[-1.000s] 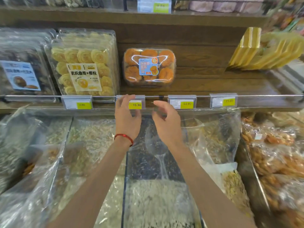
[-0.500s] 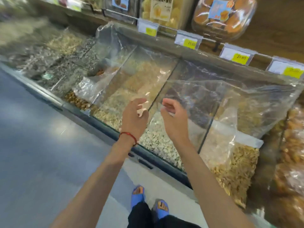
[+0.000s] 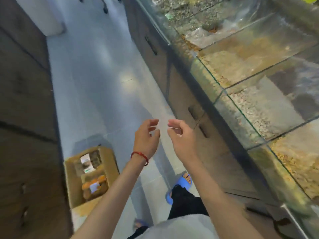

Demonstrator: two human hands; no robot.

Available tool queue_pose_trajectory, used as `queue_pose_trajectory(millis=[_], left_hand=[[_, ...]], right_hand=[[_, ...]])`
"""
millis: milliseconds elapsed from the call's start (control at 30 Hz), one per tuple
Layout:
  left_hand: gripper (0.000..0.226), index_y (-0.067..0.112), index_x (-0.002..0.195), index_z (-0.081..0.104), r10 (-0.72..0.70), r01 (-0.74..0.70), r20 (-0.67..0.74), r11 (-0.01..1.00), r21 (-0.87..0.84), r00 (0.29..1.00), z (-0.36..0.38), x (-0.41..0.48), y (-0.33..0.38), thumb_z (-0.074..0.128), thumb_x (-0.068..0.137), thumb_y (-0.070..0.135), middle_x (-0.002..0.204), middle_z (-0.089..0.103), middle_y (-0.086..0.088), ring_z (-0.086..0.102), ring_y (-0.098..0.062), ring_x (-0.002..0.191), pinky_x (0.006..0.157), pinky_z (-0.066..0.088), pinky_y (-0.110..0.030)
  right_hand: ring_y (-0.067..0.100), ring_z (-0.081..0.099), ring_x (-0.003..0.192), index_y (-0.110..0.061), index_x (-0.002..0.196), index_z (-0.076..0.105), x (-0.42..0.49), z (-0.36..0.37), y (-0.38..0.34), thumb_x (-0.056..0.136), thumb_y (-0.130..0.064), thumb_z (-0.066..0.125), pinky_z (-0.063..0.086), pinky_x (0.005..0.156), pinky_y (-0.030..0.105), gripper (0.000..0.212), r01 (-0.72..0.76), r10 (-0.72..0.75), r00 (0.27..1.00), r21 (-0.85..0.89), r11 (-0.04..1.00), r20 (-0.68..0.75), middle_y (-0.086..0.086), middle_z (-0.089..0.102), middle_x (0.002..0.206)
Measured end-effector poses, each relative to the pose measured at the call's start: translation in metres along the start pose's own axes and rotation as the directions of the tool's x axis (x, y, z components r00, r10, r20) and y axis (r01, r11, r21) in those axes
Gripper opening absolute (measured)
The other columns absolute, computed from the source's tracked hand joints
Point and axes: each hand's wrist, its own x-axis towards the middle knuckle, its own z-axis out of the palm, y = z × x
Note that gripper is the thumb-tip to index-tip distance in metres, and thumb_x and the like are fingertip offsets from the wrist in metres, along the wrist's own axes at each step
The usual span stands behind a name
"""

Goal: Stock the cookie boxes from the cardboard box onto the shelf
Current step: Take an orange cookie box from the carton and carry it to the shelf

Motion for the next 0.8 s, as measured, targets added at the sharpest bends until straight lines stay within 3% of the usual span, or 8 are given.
queue_pose_trajectory(millis=[233,300,400,433,500,633,800], left_hand=[[0.031,0.016,0.116,0.063,-0.169,0.154,-0.247,0.985,-0.078,0.954,-0.140,-0.125,-0.105,0.059,0.090,0.001,0.115,0.065,0.003,0.061,-0.001,0.095,0.074,0.044,-0.003],[0.032,0.013,0.119,0.063,-0.213,0.196,-0.303,0.977,-0.088,0.929,-0.174,-0.155,-0.129,0.058,0.090,0.001,0.115,0.064,0.003,0.058,0.005,0.095,0.077,0.045,-0.003],[0.033,0.012,0.122,0.063,-0.282,0.259,-0.364,0.959,-0.113,0.888,-0.214,-0.191,-0.159,0.059,0.090,0.002,0.116,0.065,0.002,0.061,-0.008,0.097,0.084,0.051,-0.016],[0.033,0.012,0.121,0.064,-0.301,0.276,-0.388,0.954,-0.120,0.871,-0.225,-0.200,-0.168,0.059,0.090,0.002,0.115,0.066,0.002,0.062,-0.010,0.097,0.080,0.049,-0.012],[0.033,0.013,0.118,0.066,-0.345,0.313,-0.426,0.939,-0.145,0.836,-0.245,-0.212,-0.184,0.059,0.089,0.000,0.112,0.068,0.002,0.063,-0.008,0.092,0.071,0.045,-0.003],[0.032,0.012,0.119,0.066,-0.437,0.397,-0.448,0.899,-0.185,0.780,-0.278,-0.211,-0.214,0.062,0.089,0.003,0.110,0.067,0.003,0.057,0.007,0.086,0.067,0.043,0.001],[0.030,0.005,0.122,0.063,-0.554,0.497,-0.444,0.832,-0.248,0.705,-0.315,-0.175,-0.251,0.059,0.092,0.000,0.111,0.064,-0.001,0.058,0.000,0.085,0.065,0.042,0.002]], right_hand=[[0.007,0.069,0.095,-0.012,0.117,0.069,-0.124,0.128,0.023,0.094,-0.002,0.064,0.053,0.088,0.018,0.026,-0.036,0.049,0.961,-0.050,0.998,0.271,-0.002,0.072,0.112],[0.004,0.067,0.091,-0.014,0.115,0.069,-0.152,0.160,0.028,0.093,0.000,0.063,0.051,0.088,0.017,0.027,-0.028,0.047,0.944,-0.063,0.998,0.326,-0.003,0.071,0.109],[0.005,0.066,0.092,-0.018,0.116,0.068,-0.184,0.202,0.033,0.094,-0.002,0.062,0.049,0.083,0.011,0.028,-0.031,0.062,0.905,-0.082,0.996,0.421,-0.006,0.070,0.111],[0.004,0.065,0.093,-0.019,0.117,0.067,-0.191,0.214,0.034,0.095,-0.003,0.062,0.048,0.083,0.009,0.027,-0.027,0.065,0.890,-0.091,0.995,0.452,-0.009,0.070,0.111],[0.001,0.064,0.095,-0.022,0.116,0.067,-0.201,0.237,0.036,0.096,-0.005,0.062,0.046,0.082,0.006,0.027,-0.015,0.077,0.862,-0.127,0.992,0.500,-0.013,0.069,0.109],[-0.005,0.062,0.096,-0.017,0.123,0.067,-0.197,0.281,0.042,0.097,-0.005,0.061,0.046,0.074,0.002,0.029,-0.055,0.151,0.830,-0.191,0.980,0.537,-0.009,0.069,0.114],[-0.007,0.060,0.092,-0.017,0.122,0.065,-0.165,0.342,0.052,0.101,-0.004,0.057,0.046,0.062,0.002,0.026,-0.148,0.254,0.803,-0.233,0.961,0.540,-0.015,0.063,0.106]])
